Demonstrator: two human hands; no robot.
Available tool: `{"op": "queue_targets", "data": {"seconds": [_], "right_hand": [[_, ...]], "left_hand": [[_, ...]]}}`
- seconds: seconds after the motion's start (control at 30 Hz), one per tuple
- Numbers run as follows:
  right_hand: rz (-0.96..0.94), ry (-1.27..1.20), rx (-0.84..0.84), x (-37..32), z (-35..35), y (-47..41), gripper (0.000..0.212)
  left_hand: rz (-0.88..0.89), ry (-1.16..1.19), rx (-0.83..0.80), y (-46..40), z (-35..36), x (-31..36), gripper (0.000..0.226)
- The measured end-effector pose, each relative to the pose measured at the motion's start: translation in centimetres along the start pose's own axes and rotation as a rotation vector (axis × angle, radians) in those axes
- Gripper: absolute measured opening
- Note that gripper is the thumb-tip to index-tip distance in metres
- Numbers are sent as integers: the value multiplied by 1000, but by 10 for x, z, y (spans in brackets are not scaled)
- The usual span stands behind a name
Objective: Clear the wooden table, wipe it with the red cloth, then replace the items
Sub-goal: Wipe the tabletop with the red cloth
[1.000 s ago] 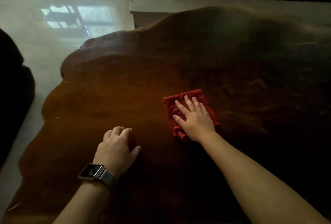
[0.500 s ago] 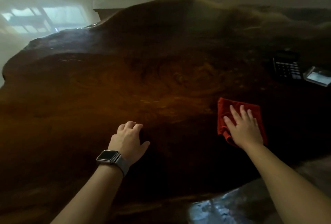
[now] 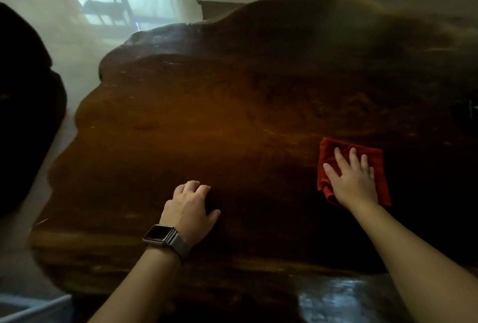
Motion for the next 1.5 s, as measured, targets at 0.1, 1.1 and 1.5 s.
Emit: {"op": "queue_targets", "data": {"seconds": [0.1,1.1,1.5], "right_hand": [[-112,6,-4,-82,17,12,70],[-988,-36,-141,-441,117,218,68],[-691,-76,-79,-186,63,143,65]], "left_hand": [[-47,1,20,16,-14,-46,67],[-336,6,179,61,-84,-220,58],[-134,12,86,24,-34,-15,59]]}}
Point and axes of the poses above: each hand's wrist, its own y-axis away from the middle knuckle, its own z-axis out of the palm, x = y × z, the point moved 6 cm from there along -y, towards the middle knuckle, and after that the axes turned 10 degrees about x, right-handed, at the moved point
